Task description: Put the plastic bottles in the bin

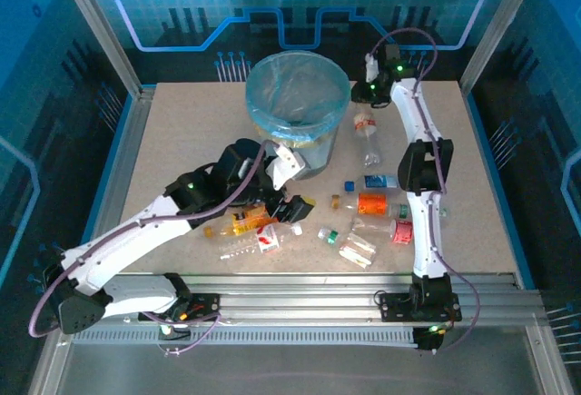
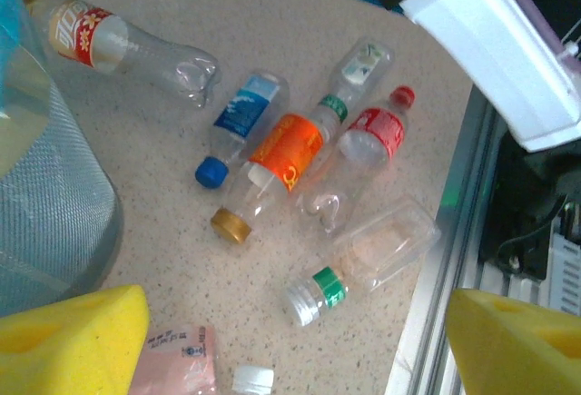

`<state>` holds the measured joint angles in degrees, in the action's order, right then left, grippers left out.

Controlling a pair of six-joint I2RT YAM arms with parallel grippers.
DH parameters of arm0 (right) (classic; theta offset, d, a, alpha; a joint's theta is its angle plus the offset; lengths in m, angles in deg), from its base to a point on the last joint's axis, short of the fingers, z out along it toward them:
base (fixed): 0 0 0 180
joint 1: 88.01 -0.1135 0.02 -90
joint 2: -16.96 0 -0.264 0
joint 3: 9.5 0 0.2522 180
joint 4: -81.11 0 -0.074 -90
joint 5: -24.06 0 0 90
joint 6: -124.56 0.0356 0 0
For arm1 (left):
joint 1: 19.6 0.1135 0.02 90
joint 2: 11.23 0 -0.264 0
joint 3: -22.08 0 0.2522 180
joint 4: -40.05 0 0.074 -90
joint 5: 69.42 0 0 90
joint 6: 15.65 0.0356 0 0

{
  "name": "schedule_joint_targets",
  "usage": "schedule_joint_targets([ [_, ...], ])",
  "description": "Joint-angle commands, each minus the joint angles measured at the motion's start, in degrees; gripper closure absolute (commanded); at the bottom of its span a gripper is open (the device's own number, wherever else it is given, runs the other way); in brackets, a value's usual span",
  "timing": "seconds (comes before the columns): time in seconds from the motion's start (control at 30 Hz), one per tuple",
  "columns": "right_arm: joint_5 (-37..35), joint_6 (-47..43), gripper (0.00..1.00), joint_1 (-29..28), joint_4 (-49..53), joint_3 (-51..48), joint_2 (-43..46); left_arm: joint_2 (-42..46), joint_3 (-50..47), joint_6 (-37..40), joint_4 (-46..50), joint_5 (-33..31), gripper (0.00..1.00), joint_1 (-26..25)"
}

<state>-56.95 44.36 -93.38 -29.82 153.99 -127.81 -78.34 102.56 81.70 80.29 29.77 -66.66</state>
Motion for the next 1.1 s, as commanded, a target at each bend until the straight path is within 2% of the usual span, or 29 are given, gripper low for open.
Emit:
schedule_joint_targets([
  [0.0,-1.3,-1.0,0.83,0.4,-0.8,-2.2,10.0,2.4,0.8,-3.5,-3.5,-2.3,0.14,-0.5],
  [0.37,-5.2,0.6,0.85,-1.3,-9.1,-18.4,31.6,5.2,4.5,-6.6,-6.4,-3.1,0.13,-0.5],
  [0.5,-5.9,0.8,0.86,-2.5,-11.9,-23.3,37.9,4.6,7.7,-8.0,-4.8,-8.7,0.11,-0.5],
  [0.63,-8.4,-0.4,0.88,-5.5,-16.8,-28.6,46.0,2.8,12.3,-9.8,-1.3,-16.8,0.10,-0.2],
  [0.73,-9.6,-1.5,0.89,-8.0,-20.9,-31.7,51.2,1.6,14.9,-10.8,0.7,-19.1,0.09,1.0],
  [0.93,-9.9,-3.1,0.95,-14.4,-34.3,-40.4,60.2,1.0,17.6,-16.2,1.6,-16.8,0.09,7.1],
  [1.07,-6.4,-2.5,0.99,-17.0,-43.2,-44.0,62.4,1.3,17.9,-18.4,0.6,-12.7,0.07,11.5],
])
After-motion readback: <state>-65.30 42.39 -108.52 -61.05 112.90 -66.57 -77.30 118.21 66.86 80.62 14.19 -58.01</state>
